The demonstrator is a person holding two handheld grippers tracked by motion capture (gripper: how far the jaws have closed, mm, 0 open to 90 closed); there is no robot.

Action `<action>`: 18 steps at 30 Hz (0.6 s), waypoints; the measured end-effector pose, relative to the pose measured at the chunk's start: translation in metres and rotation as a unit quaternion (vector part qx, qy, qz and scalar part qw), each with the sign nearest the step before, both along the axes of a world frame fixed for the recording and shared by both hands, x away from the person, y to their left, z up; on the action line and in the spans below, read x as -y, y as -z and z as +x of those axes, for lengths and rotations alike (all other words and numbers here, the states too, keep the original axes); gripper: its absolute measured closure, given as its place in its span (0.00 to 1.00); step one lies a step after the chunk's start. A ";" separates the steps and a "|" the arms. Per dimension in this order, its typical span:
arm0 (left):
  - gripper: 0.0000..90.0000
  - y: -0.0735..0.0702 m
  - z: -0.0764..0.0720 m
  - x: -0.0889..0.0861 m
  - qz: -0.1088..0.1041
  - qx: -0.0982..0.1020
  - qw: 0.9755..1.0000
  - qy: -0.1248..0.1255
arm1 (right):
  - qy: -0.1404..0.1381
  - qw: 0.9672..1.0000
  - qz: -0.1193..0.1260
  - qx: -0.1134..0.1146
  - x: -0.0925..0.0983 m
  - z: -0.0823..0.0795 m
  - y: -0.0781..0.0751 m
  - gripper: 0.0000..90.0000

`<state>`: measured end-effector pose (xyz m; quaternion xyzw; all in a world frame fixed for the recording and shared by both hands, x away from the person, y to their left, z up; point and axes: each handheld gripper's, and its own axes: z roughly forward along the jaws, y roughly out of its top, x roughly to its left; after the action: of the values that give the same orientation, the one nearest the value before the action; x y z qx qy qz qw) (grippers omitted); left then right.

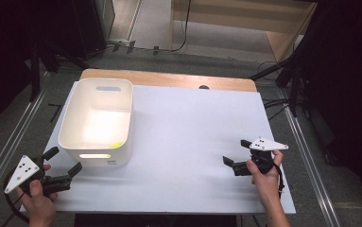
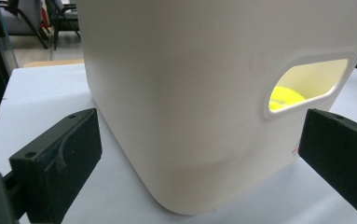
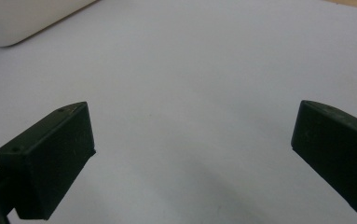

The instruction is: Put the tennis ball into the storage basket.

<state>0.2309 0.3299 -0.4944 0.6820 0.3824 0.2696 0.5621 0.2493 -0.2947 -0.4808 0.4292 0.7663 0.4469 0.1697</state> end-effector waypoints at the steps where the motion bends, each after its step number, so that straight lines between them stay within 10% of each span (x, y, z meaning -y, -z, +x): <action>1: 0.00 0.000 0.000 0.000 0.000 0.000 1.000 0.000 | 0.001 1.000 0.000 0.001 0.002 -0.001 0.001 0.00; 18: 0.00 0.000 0.000 0.000 0.002 0.000 1.000 -0.001 | 0.036 0.999 0.016 -0.011 0.032 -0.025 0.024 0.00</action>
<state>0.2308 0.3299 -0.4944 0.6825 0.3825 0.2709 0.5608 0.2241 -0.3270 -0.5052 0.4642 0.7451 0.4474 0.1704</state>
